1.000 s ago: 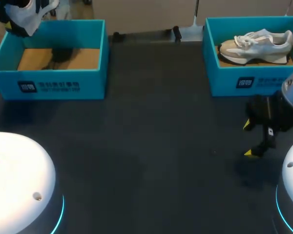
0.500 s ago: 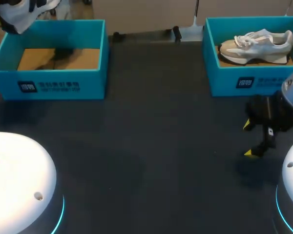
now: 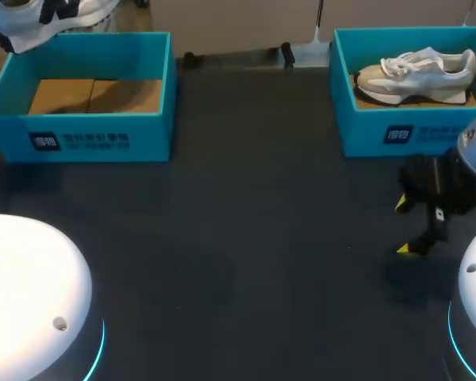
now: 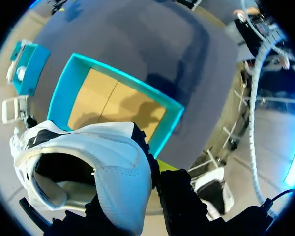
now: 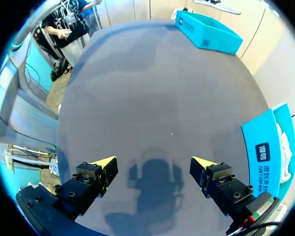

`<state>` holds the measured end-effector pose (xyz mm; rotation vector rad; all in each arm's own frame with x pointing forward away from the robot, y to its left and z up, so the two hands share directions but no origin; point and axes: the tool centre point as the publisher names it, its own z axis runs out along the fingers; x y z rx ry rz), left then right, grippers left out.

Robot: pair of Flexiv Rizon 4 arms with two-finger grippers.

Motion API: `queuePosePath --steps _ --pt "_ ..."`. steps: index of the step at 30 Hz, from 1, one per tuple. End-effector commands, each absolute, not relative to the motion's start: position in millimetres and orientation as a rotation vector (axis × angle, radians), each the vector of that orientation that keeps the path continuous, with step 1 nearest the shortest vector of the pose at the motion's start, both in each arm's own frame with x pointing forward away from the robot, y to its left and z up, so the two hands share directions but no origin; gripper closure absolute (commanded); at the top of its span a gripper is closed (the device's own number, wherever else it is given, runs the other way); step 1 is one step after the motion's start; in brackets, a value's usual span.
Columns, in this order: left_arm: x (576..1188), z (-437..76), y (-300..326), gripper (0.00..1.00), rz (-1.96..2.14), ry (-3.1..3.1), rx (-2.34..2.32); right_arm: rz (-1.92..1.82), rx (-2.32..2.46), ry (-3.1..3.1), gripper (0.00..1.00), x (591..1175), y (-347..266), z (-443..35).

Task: Take the shoe out of the shoebox, open the shoe tongue, remove and reinsert the insole, then place the shoe into the shoebox

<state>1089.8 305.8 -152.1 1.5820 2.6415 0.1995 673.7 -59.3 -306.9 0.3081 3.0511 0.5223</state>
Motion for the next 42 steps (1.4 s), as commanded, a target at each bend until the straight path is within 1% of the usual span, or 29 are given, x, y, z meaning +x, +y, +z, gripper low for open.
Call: queuePosePath --steps 1,4,5,7,17,20,26,31,42 --pt "1089 -158 314 1.00 0.221 2.423 1.831 0.517 0.309 3.050 0.00 673 -58 -308" --pt "1087 -161 318 1.00 0.155 2.269 2.039 0.517 0.309 3.050 0.00 673 -58 -308" --pt "1088 -165 319 1.00 0.269 2.237 2.086 0.517 0.309 3.050 0.00 673 -58 -308" --pt "1090 -166 320 1.00 0.324 2.297 2.031 0.517 0.309 3.050 0.00 673 -58 -308" --pt "1090 -166 320 1.00 0.324 2.297 2.031 0.517 0.309 3.050 0.00 673 -58 -308" --pt "1092 -177 319 1.00 0.356 2.297 2.035 0.517 0.309 3.050 0.00 673 -58 -308" --pt "1099 -202 328 1.00 0.223 2.316 2.045 0.517 0.309 3.050 0.00 673 -58 -308" --pt "1101 -225 326 1.00 0.219 2.327 2.073 0.517 0.309 3.050 0.00 673 -58 -308" --pt "1094 -235 309 1.00 0.216 2.278 2.161 0.517 0.309 3.050 0.00 673 -58 -308"
